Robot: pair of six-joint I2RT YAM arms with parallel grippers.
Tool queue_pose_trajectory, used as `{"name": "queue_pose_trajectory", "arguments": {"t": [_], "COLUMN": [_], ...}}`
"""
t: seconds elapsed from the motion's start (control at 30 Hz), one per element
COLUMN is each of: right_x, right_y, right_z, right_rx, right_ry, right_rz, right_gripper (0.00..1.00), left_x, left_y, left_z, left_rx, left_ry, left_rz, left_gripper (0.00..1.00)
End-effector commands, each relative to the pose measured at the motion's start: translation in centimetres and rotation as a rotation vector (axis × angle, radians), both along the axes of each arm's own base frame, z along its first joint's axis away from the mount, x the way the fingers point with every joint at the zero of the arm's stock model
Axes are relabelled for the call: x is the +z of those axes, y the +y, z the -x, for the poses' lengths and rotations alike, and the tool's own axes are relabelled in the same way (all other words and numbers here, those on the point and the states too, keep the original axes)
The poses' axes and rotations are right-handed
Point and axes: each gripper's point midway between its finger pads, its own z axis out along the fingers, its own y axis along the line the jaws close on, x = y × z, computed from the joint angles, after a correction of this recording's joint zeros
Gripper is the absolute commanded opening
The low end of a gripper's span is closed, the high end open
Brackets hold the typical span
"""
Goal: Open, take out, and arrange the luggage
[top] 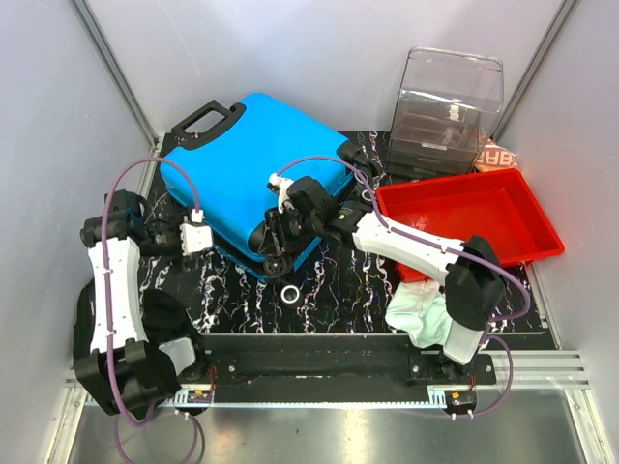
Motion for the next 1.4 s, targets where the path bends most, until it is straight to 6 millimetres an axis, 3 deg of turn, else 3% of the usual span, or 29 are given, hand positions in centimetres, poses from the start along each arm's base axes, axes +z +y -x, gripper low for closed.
{"name": "queue_pose_trajectory", "arguments": {"t": [0.0, 0.13, 0.3, 0.5, 0.73, 0.97, 1.1, 1.13, 1.2, 1.23, 1.33, 1.37], "right_x": [14.3, 16.8, 20.2, 21.3, 22.6, 20.1, 16.5, 14.3, 12.4, 10.5, 7.6, 6.7], "right_y": [2.0, 1.0, -0.1, -0.5, -0.6, -1.6, -3.2, -3.6, -4.3, -4.4, -3.5, -2.6], "right_z": [-2.3, -3.8, -4.5, -5.2, -6.5, -7.3, -7.5, -7.3, -7.2, -6.6, -4.2, -2.9], "right_rx": [-0.007, -0.079, -0.129, -0.161, -0.197, -0.233, -0.255, -0.26, -0.264, -0.241, -0.085, -0.026], "right_ry": [-0.199, -0.232, -0.311, -0.335, -0.373, -0.4, -0.402, -0.387, -0.427, -0.421, -0.5, -0.503], "right_rz": [-0.393, -0.47, -0.524, -0.537, -0.548, -0.454, -0.285, -0.224, -0.145, -0.098, 0.015, 0.03], "right_gripper": [0.0, 0.0, 0.0, 0.0, 0.0, 0.0, 0.0, 0.05, 0.14, 0.24, 0.4, 0.51], "left_x": [-3.0, -4.3, -5.1, -6.6, -8.0, -10.2, -9.5, -9.3, -8.6, -8.3, -7.7, -7.6], "left_y": [-1.2, -0.8, -0.9, -1.0, -2.7, -2.4, -2.7, -2.9, -3.3, -3.4, -3.6, -3.6], "left_z": [3.9, 2.2, 1.5, 0.3, -1.4, -2.2, -2.8, -2.9, -3.2, -3.5, -4.3, -4.5], "left_rx": [-0.042, -0.029, -0.057, -0.101, -0.162, -0.158, -0.146, -0.149, -0.14, -0.137, -0.12, -0.117], "left_ry": [0.169, 0.136, 0.152, 0.122, 0.107, 0.147, 0.118, 0.108, 0.088, 0.076, 0.048, 0.044], "left_rz": [0.037, 0.016, 0.001, -0.054, -0.074, -0.107, -0.08, -0.07, -0.04, -0.031, -0.016, -0.015], "left_gripper": [0.83, 0.84, 0.86, 0.88, 0.89, 0.89, 0.9, 0.9, 0.91, 0.92, 0.92, 0.93]}}
